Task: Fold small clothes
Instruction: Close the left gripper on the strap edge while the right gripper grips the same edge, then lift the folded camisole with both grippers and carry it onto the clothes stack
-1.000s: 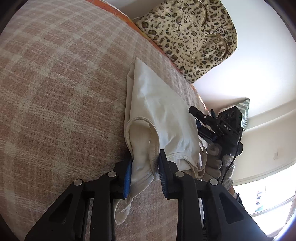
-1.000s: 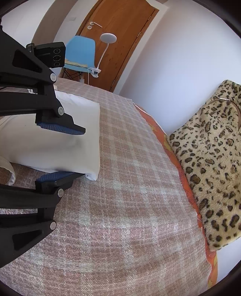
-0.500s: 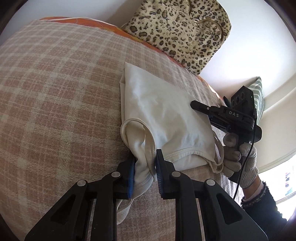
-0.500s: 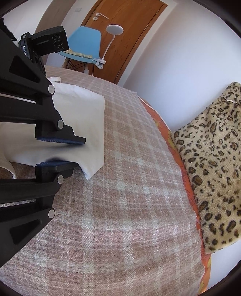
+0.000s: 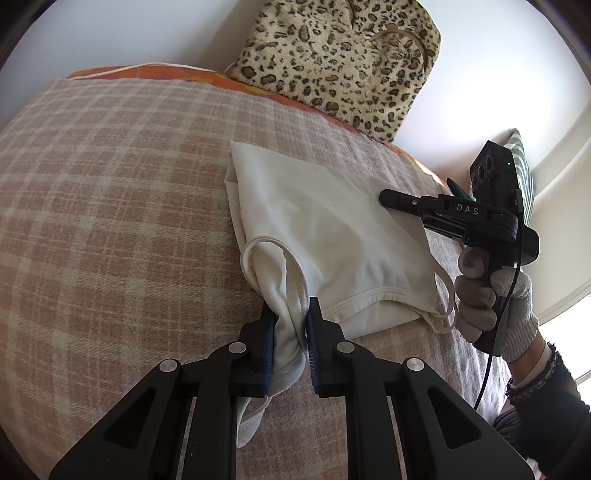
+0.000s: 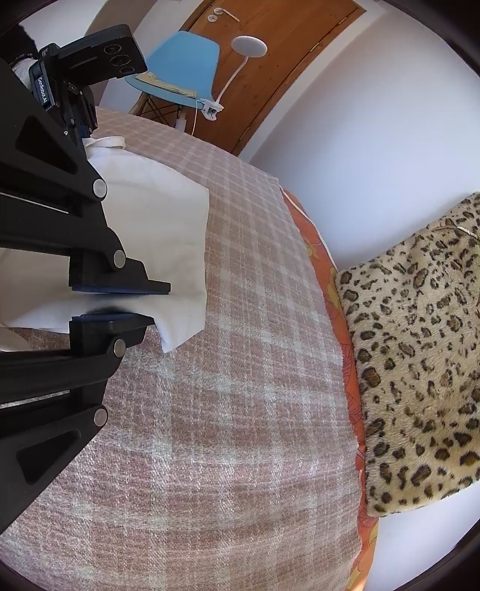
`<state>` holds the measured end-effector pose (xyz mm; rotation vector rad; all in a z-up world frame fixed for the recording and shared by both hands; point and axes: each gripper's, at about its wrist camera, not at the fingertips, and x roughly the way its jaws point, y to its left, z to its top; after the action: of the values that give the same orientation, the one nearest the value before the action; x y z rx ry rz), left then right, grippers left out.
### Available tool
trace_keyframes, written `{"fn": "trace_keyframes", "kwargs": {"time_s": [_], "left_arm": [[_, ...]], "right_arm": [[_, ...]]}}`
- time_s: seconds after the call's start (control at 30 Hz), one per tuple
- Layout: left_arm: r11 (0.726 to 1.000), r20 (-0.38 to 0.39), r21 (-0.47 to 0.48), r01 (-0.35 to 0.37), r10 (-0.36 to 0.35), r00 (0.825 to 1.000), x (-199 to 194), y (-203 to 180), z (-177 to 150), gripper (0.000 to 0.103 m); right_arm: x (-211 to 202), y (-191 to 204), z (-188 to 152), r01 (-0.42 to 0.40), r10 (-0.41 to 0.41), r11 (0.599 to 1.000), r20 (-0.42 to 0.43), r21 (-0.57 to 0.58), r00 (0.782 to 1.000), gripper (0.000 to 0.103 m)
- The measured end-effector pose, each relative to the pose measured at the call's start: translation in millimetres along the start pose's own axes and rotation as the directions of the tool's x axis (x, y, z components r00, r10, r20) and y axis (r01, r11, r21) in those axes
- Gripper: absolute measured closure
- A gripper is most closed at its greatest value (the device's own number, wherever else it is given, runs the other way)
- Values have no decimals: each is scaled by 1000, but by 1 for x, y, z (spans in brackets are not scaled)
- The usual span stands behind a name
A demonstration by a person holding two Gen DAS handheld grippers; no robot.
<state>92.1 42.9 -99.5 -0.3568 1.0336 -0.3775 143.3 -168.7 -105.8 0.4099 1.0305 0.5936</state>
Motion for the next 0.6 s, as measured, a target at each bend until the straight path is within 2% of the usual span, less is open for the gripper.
{"fn": "trace_keyframes", "kwargs": {"time_s": [0.3, 0.6], "left_arm": [[1000, 5, -16, 12, -12, 1000, -3, 1, -1, 91], [1000, 29, 4, 25, -25, 999, -17, -10, -2, 92]], "right_arm": [[-5, 3, -1, 17, -17, 1000, 8, 1, 1000, 98], [-28, 20, -3, 29, -27, 999, 49, -25, 998, 98]]}}
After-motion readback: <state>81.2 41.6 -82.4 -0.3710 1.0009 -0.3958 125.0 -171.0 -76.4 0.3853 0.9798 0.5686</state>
